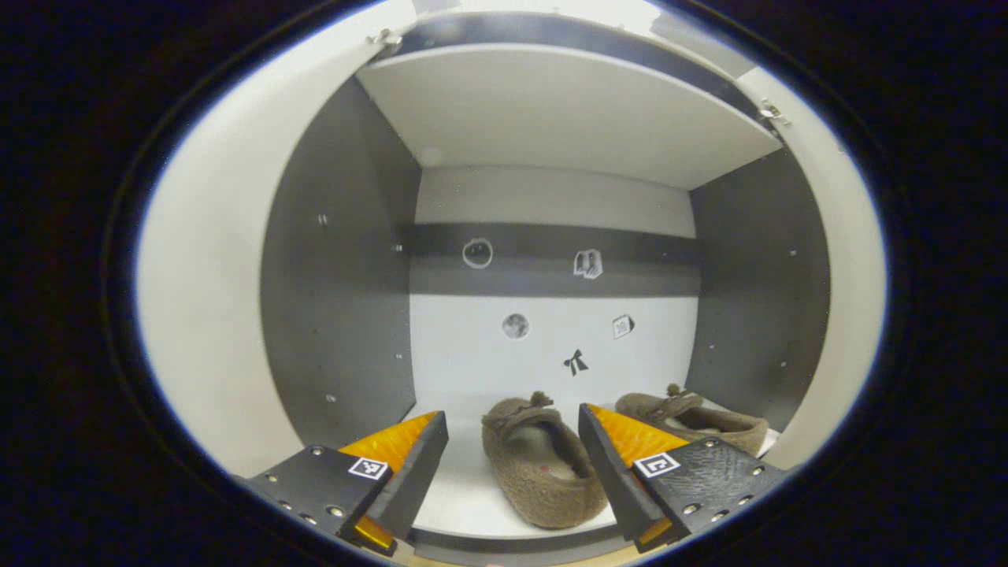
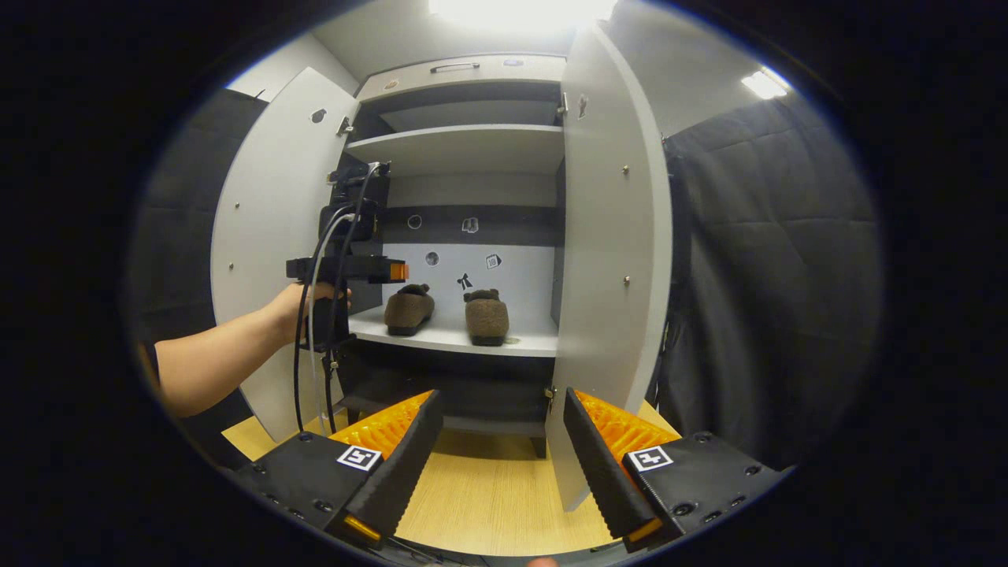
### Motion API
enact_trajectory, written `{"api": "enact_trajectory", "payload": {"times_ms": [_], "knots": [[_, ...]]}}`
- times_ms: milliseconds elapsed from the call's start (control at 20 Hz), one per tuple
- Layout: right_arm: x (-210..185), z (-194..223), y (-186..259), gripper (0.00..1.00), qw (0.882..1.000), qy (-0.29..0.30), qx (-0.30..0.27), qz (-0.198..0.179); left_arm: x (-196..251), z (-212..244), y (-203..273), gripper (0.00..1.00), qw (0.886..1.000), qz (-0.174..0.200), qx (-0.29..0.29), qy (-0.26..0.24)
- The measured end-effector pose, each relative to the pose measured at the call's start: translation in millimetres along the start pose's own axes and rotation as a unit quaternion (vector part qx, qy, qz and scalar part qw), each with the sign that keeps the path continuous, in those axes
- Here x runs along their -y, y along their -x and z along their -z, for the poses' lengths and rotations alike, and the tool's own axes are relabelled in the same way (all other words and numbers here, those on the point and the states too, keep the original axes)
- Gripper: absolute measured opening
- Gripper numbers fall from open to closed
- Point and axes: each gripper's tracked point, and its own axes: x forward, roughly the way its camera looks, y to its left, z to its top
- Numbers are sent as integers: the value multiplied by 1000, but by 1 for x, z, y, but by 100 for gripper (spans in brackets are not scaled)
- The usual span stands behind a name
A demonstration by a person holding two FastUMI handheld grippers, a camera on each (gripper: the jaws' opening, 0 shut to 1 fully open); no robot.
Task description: Grab one shoe with the right hand and put it into the shoe cabinet, grab the other shoe with the left hand and put it into the shoe cabinet; then close the right door with the right hand and the left door with the left hand.
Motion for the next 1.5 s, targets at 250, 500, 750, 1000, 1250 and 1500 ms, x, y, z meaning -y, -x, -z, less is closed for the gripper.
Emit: {"api": "enact_trajectory", "payload": {"times_ms": [250, 500, 750, 1000, 1250, 1500], "knots": [[39, -12, 27, 98, 1000, -2, 17, 23, 5, -27, 90, 100, 1000, 1, 26, 11], [76, -24, 37, 98, 999, -11, 28, 41, 4, -38, 163, 100, 999, 1, 34, 3], [103, -43, 33, 98, 997, -2, 44, 55, -8, -34, 201, 100, 999, -6, 33, 3], [131, -68, 19, 97, 994, -5, 66, 88, -37, -26, 254, 100, 999, -26, 31, 5], [173, -91, 9, 98, 984, -12, 89, 154, -71, -24, 289, 100, 998, -39, 38, -6], [206, -108, -9, 98, 974, -33, 95, 203, -117, -22, 311, 100, 996, -83, 38, 3]]}}
